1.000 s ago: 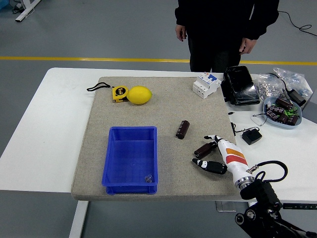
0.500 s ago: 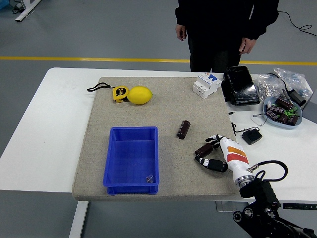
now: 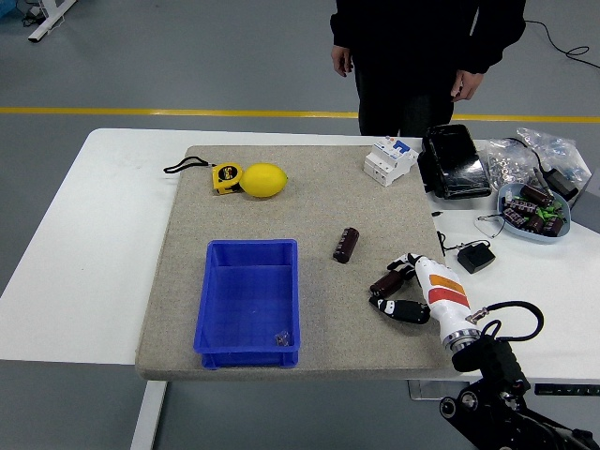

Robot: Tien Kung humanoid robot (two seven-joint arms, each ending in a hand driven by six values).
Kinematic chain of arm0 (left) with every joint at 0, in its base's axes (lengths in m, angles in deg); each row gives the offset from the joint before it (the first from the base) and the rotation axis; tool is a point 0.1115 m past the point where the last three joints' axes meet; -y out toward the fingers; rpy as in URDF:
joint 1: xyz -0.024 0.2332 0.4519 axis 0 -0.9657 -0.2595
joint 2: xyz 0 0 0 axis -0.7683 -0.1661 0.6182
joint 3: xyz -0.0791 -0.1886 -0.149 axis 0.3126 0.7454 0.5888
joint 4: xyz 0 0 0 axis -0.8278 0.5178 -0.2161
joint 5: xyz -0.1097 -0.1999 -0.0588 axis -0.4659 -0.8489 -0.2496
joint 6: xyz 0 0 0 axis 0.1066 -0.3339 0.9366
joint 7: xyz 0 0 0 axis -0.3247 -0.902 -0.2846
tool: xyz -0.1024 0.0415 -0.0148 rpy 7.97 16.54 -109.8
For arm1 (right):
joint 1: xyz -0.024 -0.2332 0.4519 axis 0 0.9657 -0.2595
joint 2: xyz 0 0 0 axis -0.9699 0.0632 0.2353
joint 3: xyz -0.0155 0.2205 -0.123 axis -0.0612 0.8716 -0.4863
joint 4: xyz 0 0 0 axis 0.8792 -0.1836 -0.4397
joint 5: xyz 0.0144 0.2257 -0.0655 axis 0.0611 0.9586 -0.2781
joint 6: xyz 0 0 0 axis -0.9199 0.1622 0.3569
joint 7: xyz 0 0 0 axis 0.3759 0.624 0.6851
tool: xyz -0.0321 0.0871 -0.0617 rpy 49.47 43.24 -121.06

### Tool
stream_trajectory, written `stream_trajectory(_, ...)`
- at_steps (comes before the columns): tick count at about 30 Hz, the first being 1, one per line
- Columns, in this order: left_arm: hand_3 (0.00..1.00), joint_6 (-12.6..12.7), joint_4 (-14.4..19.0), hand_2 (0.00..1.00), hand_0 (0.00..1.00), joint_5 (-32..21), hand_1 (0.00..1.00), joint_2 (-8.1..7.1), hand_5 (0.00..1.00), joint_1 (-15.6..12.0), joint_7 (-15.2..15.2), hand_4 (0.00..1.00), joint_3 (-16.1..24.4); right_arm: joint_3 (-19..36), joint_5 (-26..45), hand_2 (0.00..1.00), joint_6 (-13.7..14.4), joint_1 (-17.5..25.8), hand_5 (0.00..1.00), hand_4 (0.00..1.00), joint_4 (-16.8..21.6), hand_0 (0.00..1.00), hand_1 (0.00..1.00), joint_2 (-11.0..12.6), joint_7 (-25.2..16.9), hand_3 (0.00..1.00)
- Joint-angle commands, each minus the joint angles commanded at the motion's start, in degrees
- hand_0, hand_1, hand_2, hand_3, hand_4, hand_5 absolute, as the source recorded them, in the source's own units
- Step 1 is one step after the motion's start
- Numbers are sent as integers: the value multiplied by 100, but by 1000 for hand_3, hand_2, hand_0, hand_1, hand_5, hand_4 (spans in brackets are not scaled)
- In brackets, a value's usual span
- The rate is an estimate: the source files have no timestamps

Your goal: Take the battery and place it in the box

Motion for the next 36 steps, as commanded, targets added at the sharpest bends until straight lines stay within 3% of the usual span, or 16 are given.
stream_trajectory(21,586,-3,0,675,719,-38,673,-4,544,10,-5,634,-27,41,2,449,0,6,266,923,174,196,341,14,-55,487)
stream_trajectory(30,587,-8,3,675,719,-44,673,-8,544,7,0,634,-36,66,-50,446,0,12,254,906,452,199,333,30,-75,478)
stream_trajectory(36,587,-10,5,676,719,-76,673,-15,544,8,-2,634,-61,22,-87,446,0,14,239,890,835,200,336,50,-37,478)
